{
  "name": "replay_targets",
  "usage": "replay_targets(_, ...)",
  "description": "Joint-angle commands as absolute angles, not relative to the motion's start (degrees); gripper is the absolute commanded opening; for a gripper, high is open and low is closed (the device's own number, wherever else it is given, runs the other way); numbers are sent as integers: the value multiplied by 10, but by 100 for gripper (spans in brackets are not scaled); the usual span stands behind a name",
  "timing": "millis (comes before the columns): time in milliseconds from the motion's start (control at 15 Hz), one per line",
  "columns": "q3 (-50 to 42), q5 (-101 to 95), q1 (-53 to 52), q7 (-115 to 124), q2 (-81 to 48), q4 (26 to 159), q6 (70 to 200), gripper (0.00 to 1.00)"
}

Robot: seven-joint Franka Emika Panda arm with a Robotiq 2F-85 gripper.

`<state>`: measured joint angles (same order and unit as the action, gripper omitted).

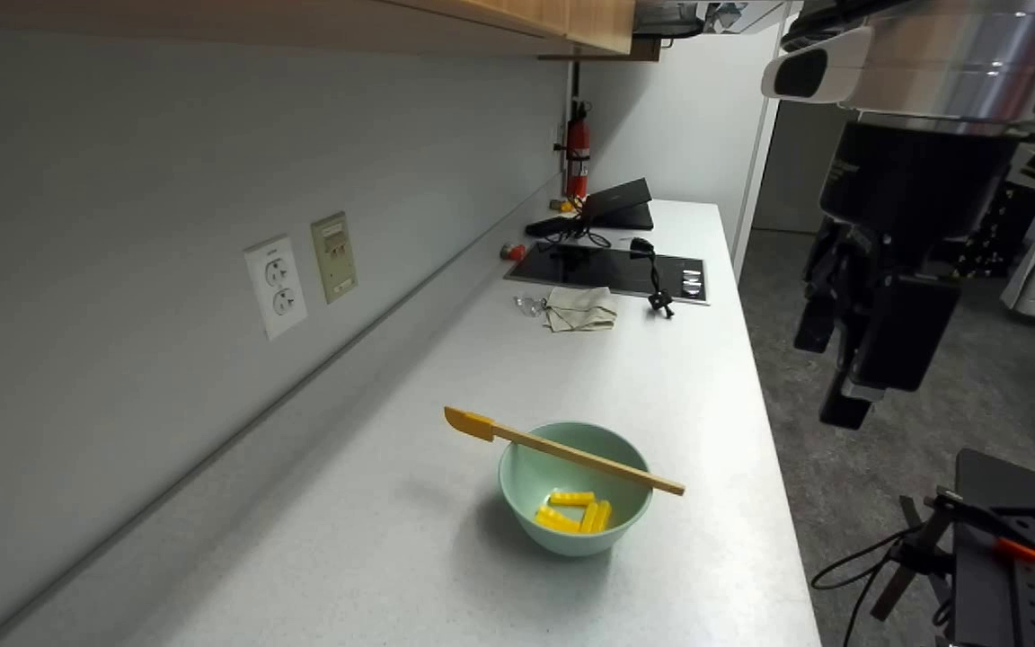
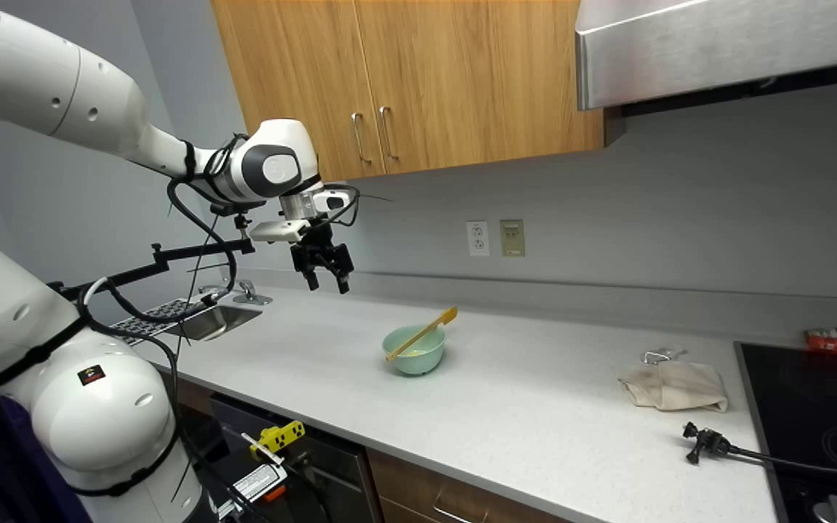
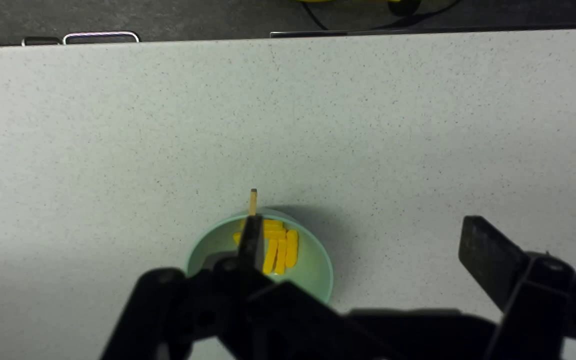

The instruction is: Use the wooden spoon to stir the contents in the blue bowl

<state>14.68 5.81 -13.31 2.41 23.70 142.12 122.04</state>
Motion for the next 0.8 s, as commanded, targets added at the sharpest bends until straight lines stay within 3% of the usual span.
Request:
replay_targets(0,142,56,-138,26,236,1420,1220,100)
replay_targets(733,143,-13,-110,58,206,1401,1242,100)
